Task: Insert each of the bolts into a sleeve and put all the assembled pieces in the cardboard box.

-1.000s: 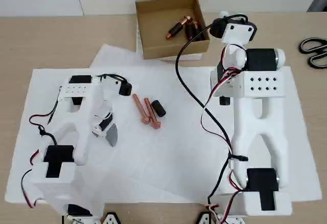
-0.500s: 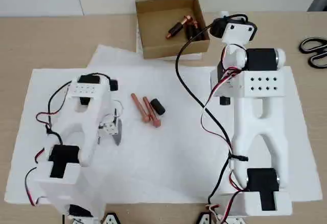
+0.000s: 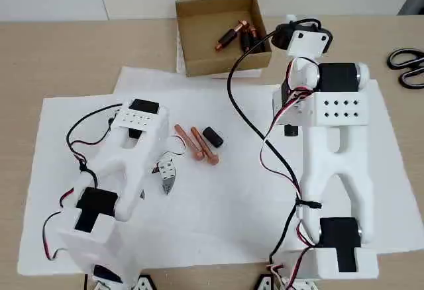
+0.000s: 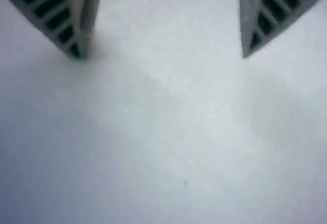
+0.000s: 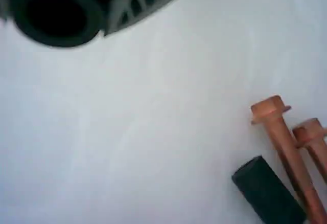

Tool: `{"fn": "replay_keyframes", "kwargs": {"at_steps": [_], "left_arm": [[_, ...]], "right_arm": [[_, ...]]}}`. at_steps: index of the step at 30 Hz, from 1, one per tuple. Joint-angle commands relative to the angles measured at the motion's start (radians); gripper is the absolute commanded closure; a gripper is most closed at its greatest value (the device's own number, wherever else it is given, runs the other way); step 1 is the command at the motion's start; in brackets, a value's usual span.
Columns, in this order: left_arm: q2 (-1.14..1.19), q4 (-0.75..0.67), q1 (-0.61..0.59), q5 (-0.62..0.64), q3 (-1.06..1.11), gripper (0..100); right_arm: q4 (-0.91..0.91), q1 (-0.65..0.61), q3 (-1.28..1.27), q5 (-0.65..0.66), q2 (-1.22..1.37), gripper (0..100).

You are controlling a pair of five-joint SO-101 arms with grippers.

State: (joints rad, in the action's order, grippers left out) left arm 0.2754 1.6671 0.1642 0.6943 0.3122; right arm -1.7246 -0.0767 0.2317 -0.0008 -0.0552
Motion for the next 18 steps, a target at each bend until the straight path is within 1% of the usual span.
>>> {"fn": "replay_keyframes", "kwargs": {"at_steps": [1, 6, 9, 14, 16, 18], "left_arm": [[0.041, 0.055, 0.049, 0.014, 0.015, 80], [0.034, 0.078, 0.051, 0.005, -0.035, 80], [0.034, 0.086, 0.051, -0.035, -0.067, 80], [0.032, 0.086, 0.057, -0.051, -0.077, 80], [0.029, 0.086, 0.057, -0.112, -0.093, 80], [-0.002, 0.086, 0.054, -0.212, -0.104, 80]], "right_arm": [[-0.013, 0.002, 0.006, 0.005, -0.053, 99.5], [-0.013, 0.002, 0.006, 0.005, -0.053, 99.5], [-0.013, 0.007, 0.006, 0.006, -0.053, 99.5], [-0.013, 0.007, 0.006, 0.006, -0.053, 99.5], [-0.013, 0.007, 0.006, 0.006, -0.053, 99.5], [-0.012, 0.007, 0.006, 0.008, -0.053, 99.5]]}}
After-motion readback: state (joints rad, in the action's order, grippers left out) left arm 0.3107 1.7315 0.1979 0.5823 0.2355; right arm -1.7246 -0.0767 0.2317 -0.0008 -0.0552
